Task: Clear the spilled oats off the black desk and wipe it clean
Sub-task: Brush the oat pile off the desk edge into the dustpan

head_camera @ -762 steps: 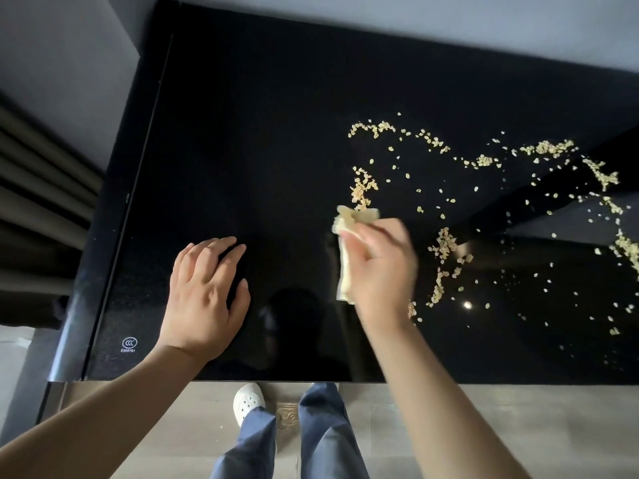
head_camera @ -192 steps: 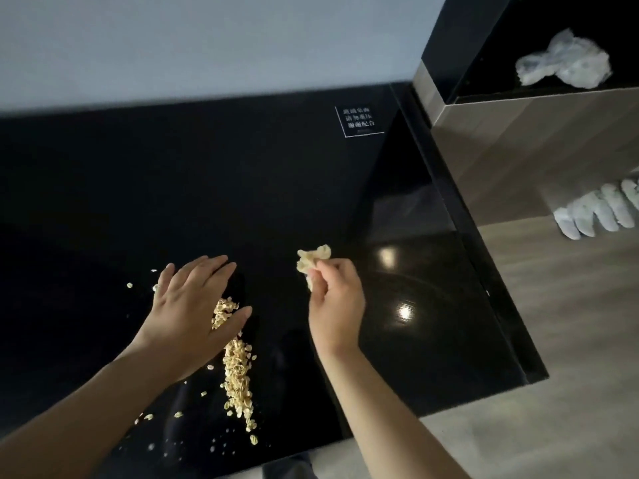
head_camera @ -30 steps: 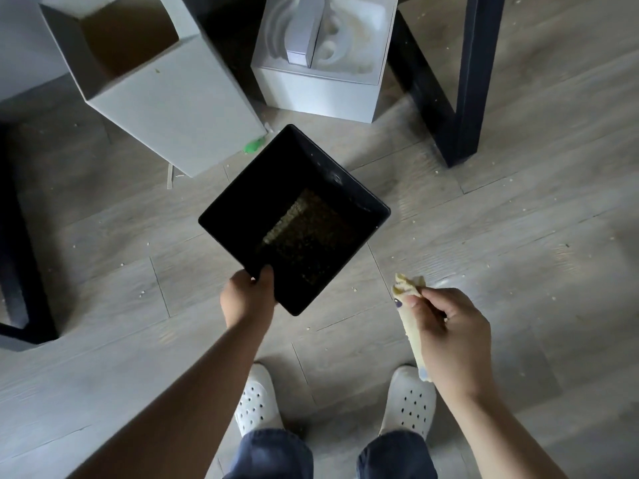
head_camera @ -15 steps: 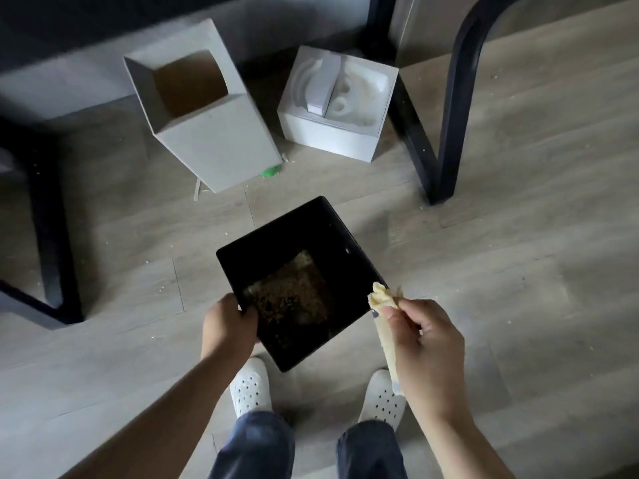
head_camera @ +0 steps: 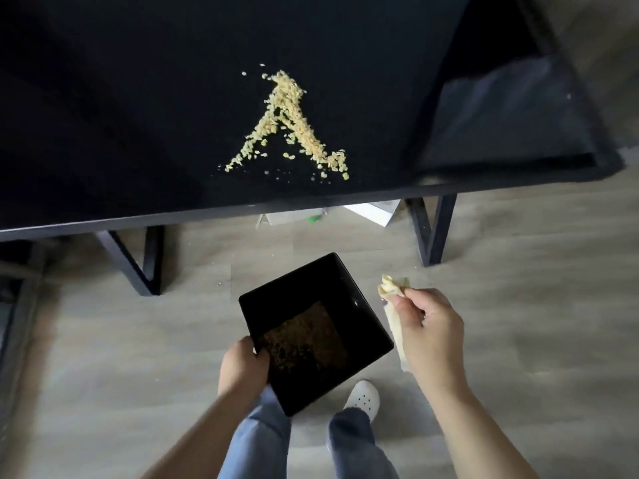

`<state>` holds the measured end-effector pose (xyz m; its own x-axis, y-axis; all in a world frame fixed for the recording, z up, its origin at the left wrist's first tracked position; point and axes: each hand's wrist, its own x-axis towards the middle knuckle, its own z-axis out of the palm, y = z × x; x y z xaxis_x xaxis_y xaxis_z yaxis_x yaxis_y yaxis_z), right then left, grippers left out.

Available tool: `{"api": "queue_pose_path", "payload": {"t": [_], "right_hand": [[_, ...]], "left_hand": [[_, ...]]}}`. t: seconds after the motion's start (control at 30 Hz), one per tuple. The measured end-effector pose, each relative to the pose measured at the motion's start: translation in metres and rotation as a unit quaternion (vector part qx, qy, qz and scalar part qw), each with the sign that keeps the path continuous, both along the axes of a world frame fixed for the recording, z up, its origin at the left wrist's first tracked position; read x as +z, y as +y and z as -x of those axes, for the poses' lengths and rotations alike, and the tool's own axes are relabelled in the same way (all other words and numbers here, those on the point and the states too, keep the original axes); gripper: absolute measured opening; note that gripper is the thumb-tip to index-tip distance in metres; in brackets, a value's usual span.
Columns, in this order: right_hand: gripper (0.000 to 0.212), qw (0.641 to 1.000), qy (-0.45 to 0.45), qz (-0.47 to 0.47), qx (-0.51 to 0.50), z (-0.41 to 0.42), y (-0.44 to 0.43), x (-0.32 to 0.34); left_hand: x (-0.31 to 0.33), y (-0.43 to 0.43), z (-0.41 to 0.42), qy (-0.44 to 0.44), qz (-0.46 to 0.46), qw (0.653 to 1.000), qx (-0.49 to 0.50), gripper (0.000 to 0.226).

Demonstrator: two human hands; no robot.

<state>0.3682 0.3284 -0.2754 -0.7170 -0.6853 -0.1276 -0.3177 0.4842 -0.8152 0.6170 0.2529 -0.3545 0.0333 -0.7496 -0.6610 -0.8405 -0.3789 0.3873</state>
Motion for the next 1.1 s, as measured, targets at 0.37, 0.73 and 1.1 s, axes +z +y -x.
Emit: {"api": "queue_pose_path", "payload": {"t": [0.37, 0.73, 1.1], "right_hand": [[0.012, 0.994, 0.031, -0.008, 0.100, -0.013, -0.013, 0.110], [0.014, 0.986, 0.072, 0.003, 0.149, -0.035, -0.072, 0.170], [0.015, 0.982, 0.104, -0.006, 0.160, 0.036, -0.140, 0.163]], "left_hand": [[0.131, 0.019, -0.027, -0.010, 0.023, 0.998, 0.060, 0.010], [0.174, -0.014, -0.056, 0.000, 0.024, 0.998, 0.065, 0.019], [0.179, -0.023, -0.032, -0.029, 0.000, 0.994, 0.107, 0.018]]}}
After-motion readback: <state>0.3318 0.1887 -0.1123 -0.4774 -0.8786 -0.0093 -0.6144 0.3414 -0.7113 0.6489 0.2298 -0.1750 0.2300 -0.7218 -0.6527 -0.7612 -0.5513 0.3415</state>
